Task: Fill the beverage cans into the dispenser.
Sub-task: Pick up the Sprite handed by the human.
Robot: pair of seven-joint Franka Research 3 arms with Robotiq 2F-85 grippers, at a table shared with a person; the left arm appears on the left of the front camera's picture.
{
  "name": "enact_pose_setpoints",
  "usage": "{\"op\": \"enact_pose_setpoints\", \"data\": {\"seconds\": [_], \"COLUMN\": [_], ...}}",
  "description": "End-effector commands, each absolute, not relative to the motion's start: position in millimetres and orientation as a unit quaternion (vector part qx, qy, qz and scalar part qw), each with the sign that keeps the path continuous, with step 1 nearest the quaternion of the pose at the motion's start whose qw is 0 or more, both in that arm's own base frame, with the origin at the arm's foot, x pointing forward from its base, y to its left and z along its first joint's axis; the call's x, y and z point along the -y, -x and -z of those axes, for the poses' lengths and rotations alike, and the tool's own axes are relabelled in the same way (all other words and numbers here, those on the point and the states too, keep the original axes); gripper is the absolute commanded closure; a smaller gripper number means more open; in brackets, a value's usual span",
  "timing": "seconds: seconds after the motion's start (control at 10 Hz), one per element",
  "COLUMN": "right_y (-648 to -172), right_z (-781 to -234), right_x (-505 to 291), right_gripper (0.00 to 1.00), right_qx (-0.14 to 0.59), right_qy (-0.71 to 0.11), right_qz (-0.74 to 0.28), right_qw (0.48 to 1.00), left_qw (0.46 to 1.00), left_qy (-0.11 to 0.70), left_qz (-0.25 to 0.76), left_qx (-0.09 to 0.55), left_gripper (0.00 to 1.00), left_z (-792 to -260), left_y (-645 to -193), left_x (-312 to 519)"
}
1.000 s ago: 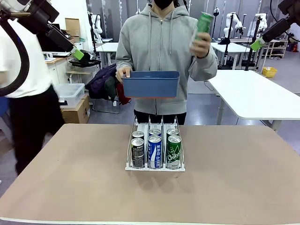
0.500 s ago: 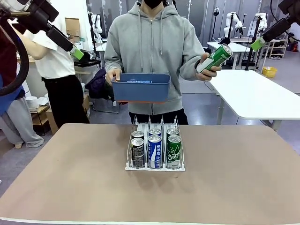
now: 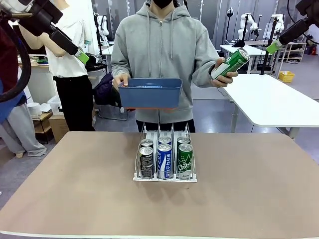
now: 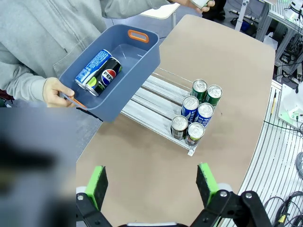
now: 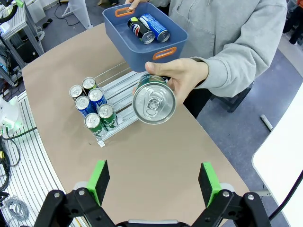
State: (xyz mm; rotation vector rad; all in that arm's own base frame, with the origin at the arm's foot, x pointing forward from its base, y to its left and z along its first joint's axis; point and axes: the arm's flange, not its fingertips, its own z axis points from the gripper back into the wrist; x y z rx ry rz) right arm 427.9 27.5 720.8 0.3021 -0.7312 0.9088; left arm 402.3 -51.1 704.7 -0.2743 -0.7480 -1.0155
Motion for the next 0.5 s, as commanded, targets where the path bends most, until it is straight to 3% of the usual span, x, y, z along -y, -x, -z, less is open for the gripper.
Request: {"op": "enact_pose_setpoints", "data": {"seconds": [0.0, 0.4], "right_y": [-427.2, -427.2], "right_z": [-720.6, -720.6], "right_x": [-27.1, -27.1], "right_gripper": [0.00, 0.00], "right_qx": [0.347, 0.347], "right_qy": [-0.140, -0.140], "right_qz": [-0.425, -0.425], "right_qw": [0.824, 0.824], "left_qw": [0.801, 0.801], "left_qy": [0.126, 0.126], "left_qz": [0.470, 0.470], "left_qx": [0.349, 0.349], "left_gripper": [0.00, 0.00], "left_z": [-704.1, -704.1], "left_y": [-403.5, -403.5], "left_x": [49.0, 49.0]}}
